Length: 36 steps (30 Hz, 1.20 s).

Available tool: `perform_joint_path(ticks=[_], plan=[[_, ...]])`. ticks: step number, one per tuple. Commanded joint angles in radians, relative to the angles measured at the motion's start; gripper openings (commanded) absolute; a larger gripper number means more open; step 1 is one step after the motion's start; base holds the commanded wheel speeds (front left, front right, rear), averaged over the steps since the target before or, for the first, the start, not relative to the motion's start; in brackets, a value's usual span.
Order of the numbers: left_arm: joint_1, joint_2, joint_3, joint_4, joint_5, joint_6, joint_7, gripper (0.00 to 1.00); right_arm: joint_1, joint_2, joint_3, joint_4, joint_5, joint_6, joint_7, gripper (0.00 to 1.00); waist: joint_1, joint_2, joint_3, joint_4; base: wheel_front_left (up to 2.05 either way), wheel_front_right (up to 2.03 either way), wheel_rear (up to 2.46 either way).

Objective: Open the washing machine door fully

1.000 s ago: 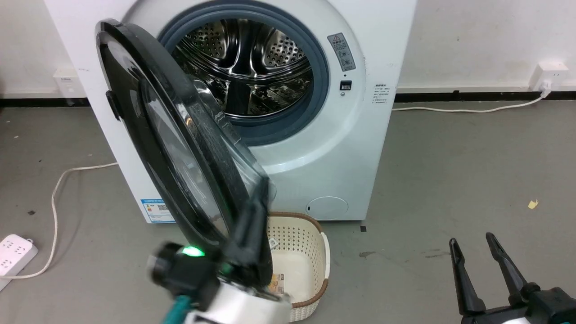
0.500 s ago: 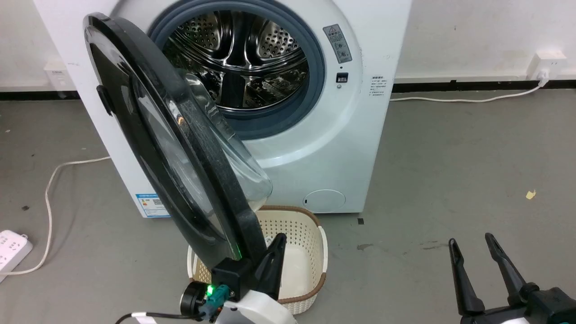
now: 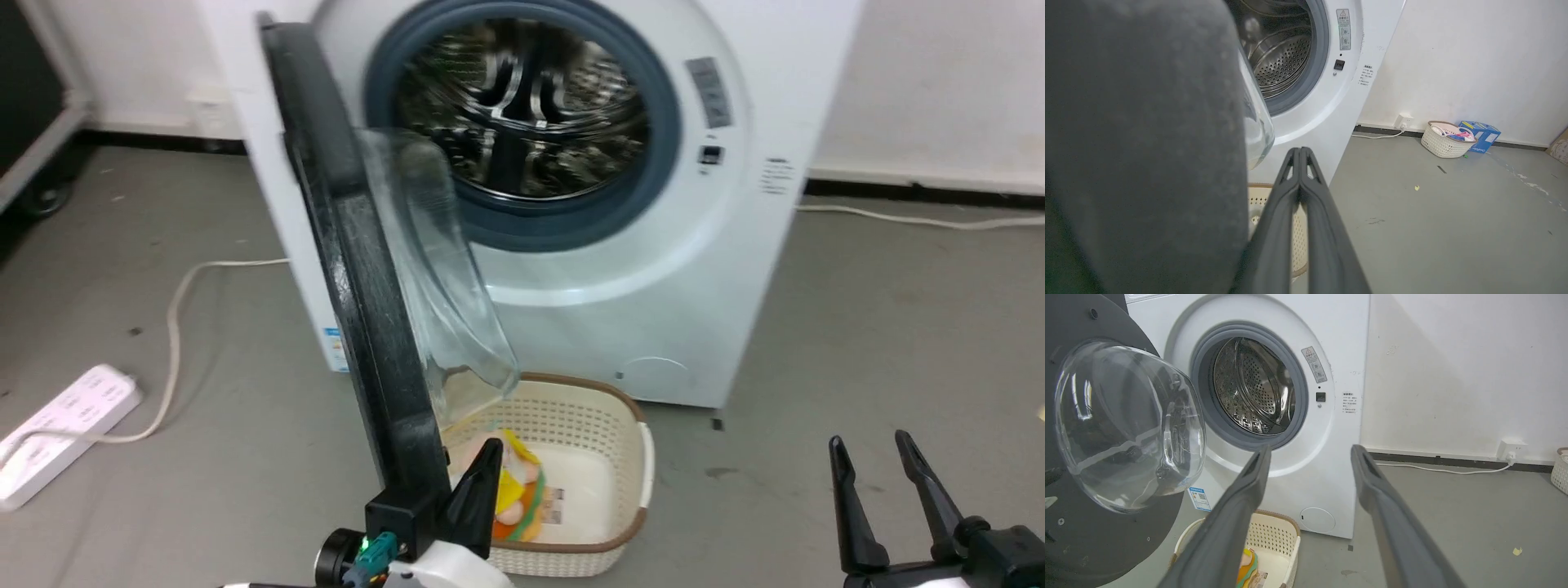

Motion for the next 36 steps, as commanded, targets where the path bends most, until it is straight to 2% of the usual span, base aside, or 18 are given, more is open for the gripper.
perform_joint_path(ticks=[1,8,15,23,25,26,27,30,36], plan=[[0.012,0.026,0.020,0.001,0.001,0.008,-0.006,0.00,0.012,0.005,0.001,0.002,0.007,0.001,-0.004,1.00,0.0000,0.0000,-0.012,0.048,0.00,0.00,0.00],[0.043,0.063,0.044,-0.044,-0.004,0.029,-0.002,0.00,0.013,0.005,0.012,0.012,0.022,0.001,-0.004,1.00,0.0000,0.0000,-0.025,0.160,0.00,0.00,0.00],[0.052,0.109,0.109,-0.077,-0.030,0.061,0.004,0.00,0.017,0.005,0.023,0.024,0.020,0.001,-0.004,1.00,0.0000,0.0000,-0.024,0.231,0.00,0.00,0.00],[0.023,0.193,0.211,-0.084,-0.069,0.082,0.017,0.00,0.017,0.005,0.038,0.029,0.005,0.001,-0.004,1.00,0.0000,0.0000,0.016,0.261,0.00,0.00,0.00],[0.008,0.214,0.238,-0.081,-0.082,0.083,0.020,0.00,0.013,0.004,0.042,0.026,-0.002,0.001,-0.004,1.00,0.0000,0.0000,0.041,0.262,0.00,0.00,0.00],[-0.018,0.244,0.281,-0.076,-0.105,0.082,0.020,0.00,0.000,-0.005,0.046,0.023,-0.008,0.001,-0.004,1.00,0.0000,0.0000,0.079,0.260,0.00,0.00,0.00],[-0.018,0.244,0.281,-0.076,-0.105,0.082,0.020,0.00,0.000,-0.005,0.046,0.023,-0.008,0.001,-0.004,1.00,0.0000,0.0000,0.079,0.260,0.00,0.00,0.00],[-0.063,0.286,0.341,-0.044,-0.139,0.071,0.015,0.00,-0.022,-0.028,0.051,0.017,-0.014,0.001,-0.004,1.00,0.0000,0.0000,0.138,0.255,0.00,0.00,0.00],[-0.132,0.334,0.414,0.030,-0.184,0.043,0.005,0.00,-0.051,-0.060,0.055,0.012,-0.017,0.001,-0.004,1.00,0.0000,0.0000,0.203,0.246,0.00,0.00,0.00]])
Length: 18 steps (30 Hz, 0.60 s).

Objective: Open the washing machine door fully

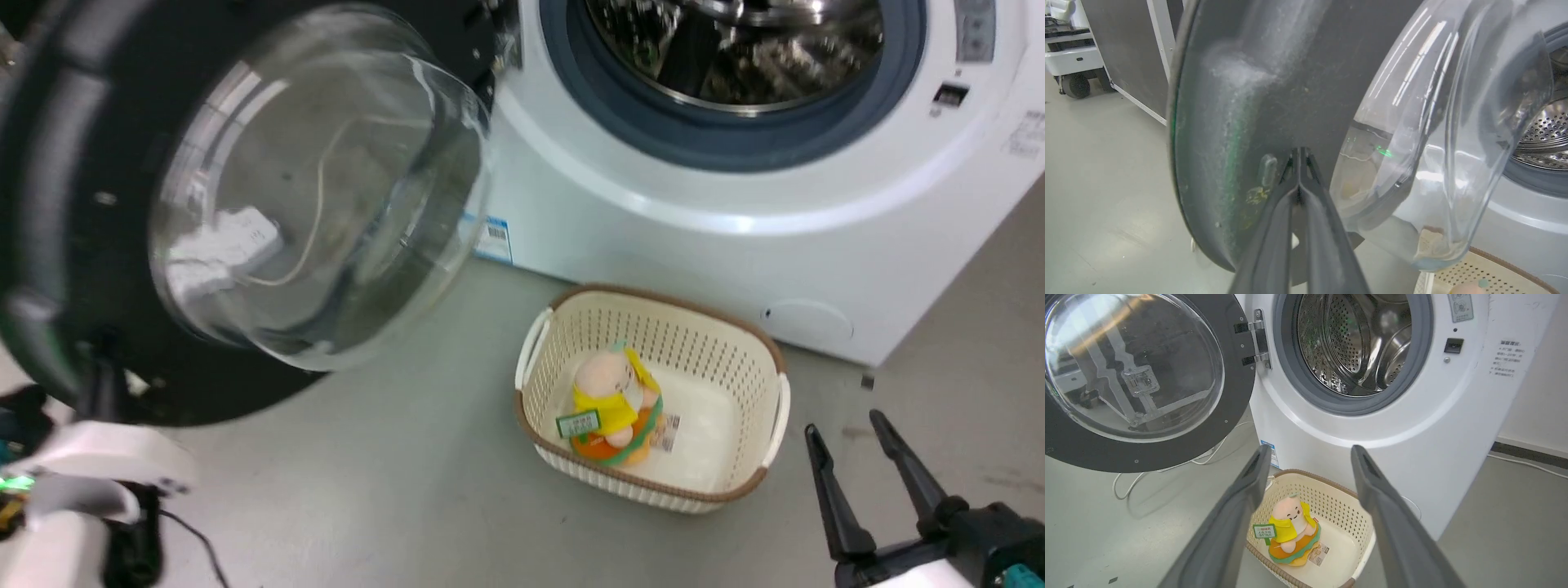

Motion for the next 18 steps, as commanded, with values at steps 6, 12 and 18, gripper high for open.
perform_joint_path(ticks=[6,12,18], plan=[[-0.098,0.066,0.072,0.103,-0.025,-0.031,-0.016,0.00,-0.046,-0.035,-0.004,-0.011,-0.007,0.001,-0.004,1.00,-0.0002,0.0000,0.089,-0.023,0.00,0.00,0.00],[-0.188,0.088,0.097,0.219,-0.029,-0.061,-0.021,0.00,-0.062,-0.050,-0.012,-0.017,-0.010,0.001,-0.004,1.00,-0.0002,0.0000,0.129,-0.032,0.00,0.00,0.00],[-0.238,0.094,0.121,0.288,-0.007,-0.081,-0.023,0.00,-0.074,-0.051,-0.016,-0.013,-0.009,0.001,-0.004,1.00,-0.0002,0.0000,0.134,-0.041,0.00,0.00,0.00]])
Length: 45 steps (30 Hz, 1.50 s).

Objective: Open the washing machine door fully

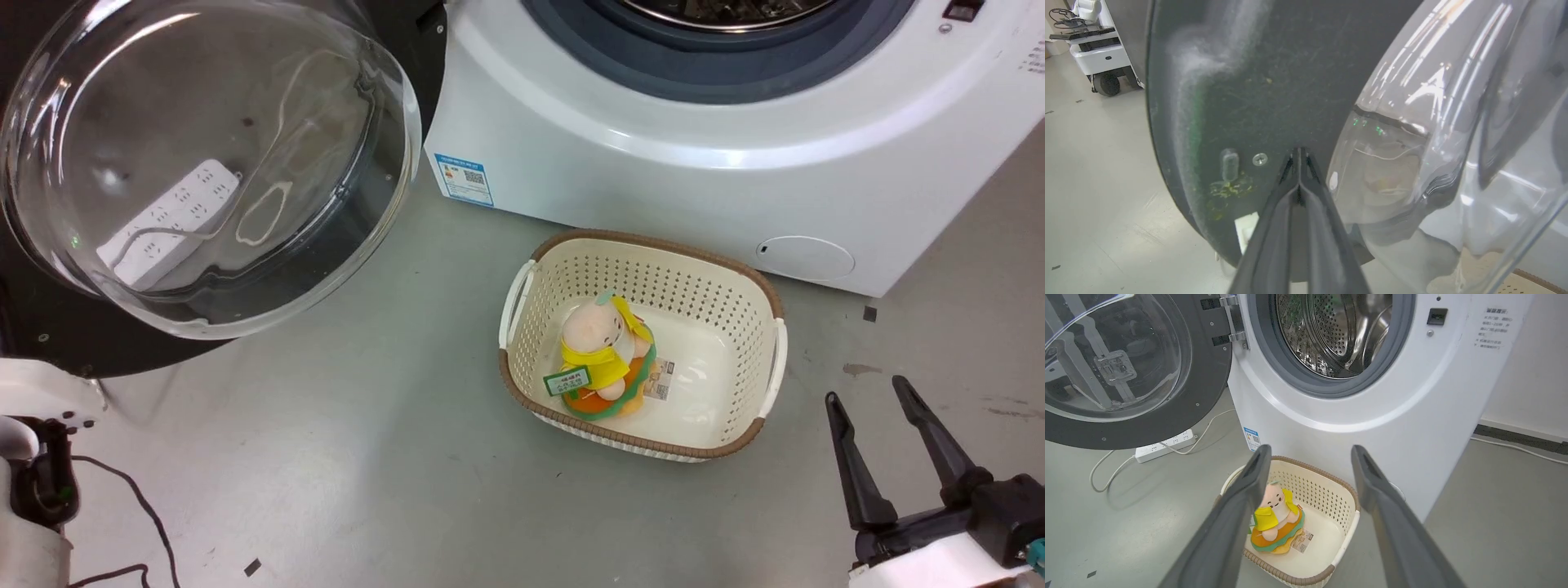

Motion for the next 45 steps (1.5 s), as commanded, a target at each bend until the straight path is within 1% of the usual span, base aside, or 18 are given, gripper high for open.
perform_joint_path(ticks=[1,6,10,12,19,21,25,26,30,31,32,38,42,45], plan=[[-0.013,0.007,0.014,0.005,0.014,-0.006,-0.005,0.00,-0.016,-0.001,-0.003,-0.001,0.000,0.001,-0.004,1.00,-0.0002,0.0000,-0.005,-0.002,0.00,0.00,0.00],[0.009,-0.008,0.031,-0.019,0.069,-0.028,-0.005,0.00,-0.018,0.013,-0.006,0.004,0.002,0.001,-0.004,1.00,-0.0002,0.0000,-0.045,-0.012,0.00,0.00,0.00],[0.059,-0.043,0.024,-0.092,0.123,-0.048,-0.005,0.00,-0.019,0.032,-0.017,0.001,0.004,0.001,-0.004,1.00,-0.0002,0.0000,-0.101,-0.034,0.00,0.00,0.00],[0.092,-0.070,0.017,-0.141,0.145,-0.055,-0.005,0.00,-0.015,0.041,-0.028,-0.002,0.005,0.001,-0.004,1.00,-0.0002,0.0000,-0.132,-0.048,0.00,0.00,0.00],[0.218,-0.198,-0.043,-0.310,0.203,-0.065,-0.005,0.00,0.019,0.062,-0.059,-0.016,0.001,0.001,-0.004,1.00,-0.0002,0.0000,-0.237,-0.119,0.00,0.00,0.00],[0.256,-0.227,-0.077,-0.344,0.219,-0.080,-0.005,0.00,0.028,0.066,-0.057,-0.017,0.000,0.001,-0.004,1.00,-0.0002,0.0000,-0.261,-0.146,0.00,0.00,0.00],[0.323,-0.277,-0.120,-0.398,0.249,-0.075,-0.005,0.00,0.039,0.073,-0.050,-0.023,-0.002,0.001,-0.004,1.00,-0.0002,0.0000,-0.286,-0.201,0.00,0.00,0.00],[0.354,-0.302,-0.127,-0.420,0.254,-0.071,-0.005,0.00,0.042,0.077,-0.041,-0.024,-0.002,0.001,-0.004,1.00,-0.0002,0.0000,-0.295,-0.229,0.00,0.00,0.00],[0.414,-0.341,-0.141,-0.452,0.277,-0.070,-0.005,0.00,0.055,0.084,-0.029,-0.020,-0.004,0.001,-0.004,1.00,-0.0002,0.0000,-0.306,-0.272,0.00,0.00,0.00],[0.429,-0.348,-0.145,-0.455,0.283,-0.070,-0.005,0.54,0.059,0.086,-0.028,-0.017,-0.005,0.001,-0.004,1.00,-0.0002,0.0000,-0.309,-0.282,0.00,0.00,0.00],[0.443,-0.357,-0.148,-0.458,0.286,-0.071,-0.005,1.00,0.062,0.088,-0.028,-0.013,-0.005,0.001,-0.004,1.00,-0.0002,0.0000,-0.311,-0.290,0.00,0.00,0.00],[0.522,-0.386,-0.172,-0.473,0.333,-0.056,-0.005,1.00,0.079,0.095,-0.027,0.010,-0.003,0.001,-0.004,1.00,-0.0002,0.0000,-0.322,-0.327,0.00,0.00,0.00],[0.558,-0.396,-0.183,-0.482,0.360,-0.047,-0.005,1.00,0.087,0.098,-0.027,0.033,-0.002,0.001,-0.004,1.00,-0.0002,0.0000,-0.326,-0.333,0.00,0.00,0.00],[0.567,-0.401,-0.183,-0.482,0.369,-0.047,-0.005,1.00,0.091,0.099,-0.028,0.049,-0.005,0.001,-0.004,1.00,-0.0002,0.0000,-0.328,-0.329,0.00,0.00,0.00]])
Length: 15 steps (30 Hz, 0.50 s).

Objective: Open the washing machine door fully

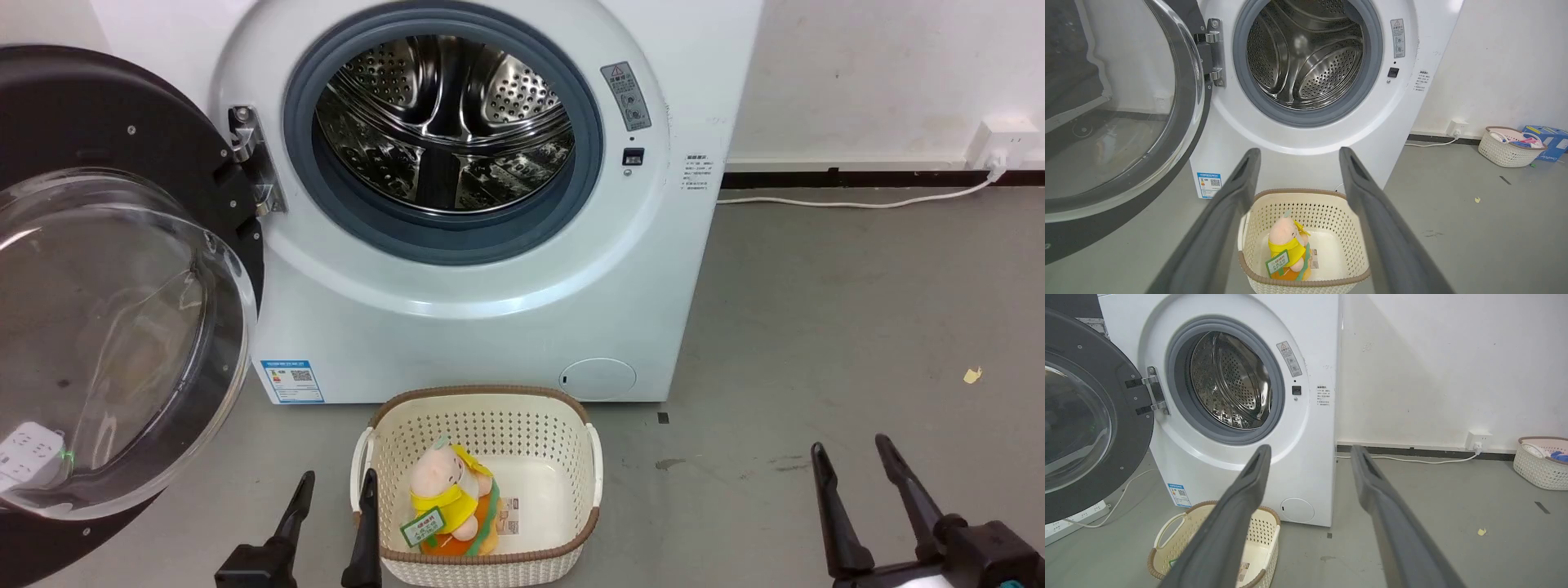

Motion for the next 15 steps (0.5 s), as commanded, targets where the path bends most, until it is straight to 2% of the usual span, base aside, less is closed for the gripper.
perform_joint_path(ticks=[1,15], plan=[[0.012,-0.007,-0.002,-0.004,0.011,0.003,-0.005,1.00,0.017,0.005,-0.001,0.010,-0.004,0.001,-0.004,1.00,0.0001,0.0000,-0.001,0.004,0.00,0.00,0.00],[-0.001,-0.014,-0.004,0.022,0.054,0.009,-0.005,1.00,0.011,0.008,-0.002,0.026,-0.007,0.001,-0.004,1.00,0.0001,0.0000,-0.001,0.015,0.00,0.00,0.00]])
